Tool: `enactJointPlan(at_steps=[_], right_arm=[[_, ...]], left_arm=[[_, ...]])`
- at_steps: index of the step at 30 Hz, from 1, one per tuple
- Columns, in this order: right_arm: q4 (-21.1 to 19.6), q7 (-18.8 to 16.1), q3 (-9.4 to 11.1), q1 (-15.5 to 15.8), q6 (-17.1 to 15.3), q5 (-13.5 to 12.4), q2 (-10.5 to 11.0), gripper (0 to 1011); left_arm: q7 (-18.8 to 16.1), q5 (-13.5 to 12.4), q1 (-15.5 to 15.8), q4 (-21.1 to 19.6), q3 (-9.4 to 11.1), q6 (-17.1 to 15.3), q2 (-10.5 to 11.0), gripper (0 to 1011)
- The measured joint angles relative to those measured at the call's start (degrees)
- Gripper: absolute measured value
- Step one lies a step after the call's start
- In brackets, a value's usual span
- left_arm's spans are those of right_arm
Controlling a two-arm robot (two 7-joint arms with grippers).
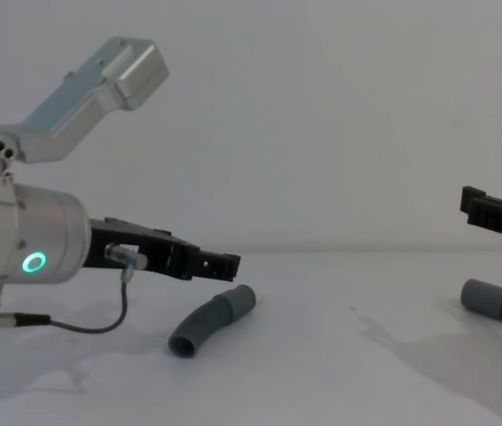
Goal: Use both hands to pick up one end of the pipe from the table, align the ends, and insert them.
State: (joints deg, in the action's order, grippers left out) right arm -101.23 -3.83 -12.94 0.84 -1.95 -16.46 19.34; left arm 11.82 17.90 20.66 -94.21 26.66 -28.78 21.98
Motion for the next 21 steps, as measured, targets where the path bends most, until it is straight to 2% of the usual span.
enactJointPlan(at_steps=[21], right_arm=[[0.0, 0.0, 0.0, 0.0, 0.0, 0.0, 0.0, 1000]], left_arm=[[3.4, -0.6, 5.2, 4.5, 1.8, -6.8, -1.5, 1002]])
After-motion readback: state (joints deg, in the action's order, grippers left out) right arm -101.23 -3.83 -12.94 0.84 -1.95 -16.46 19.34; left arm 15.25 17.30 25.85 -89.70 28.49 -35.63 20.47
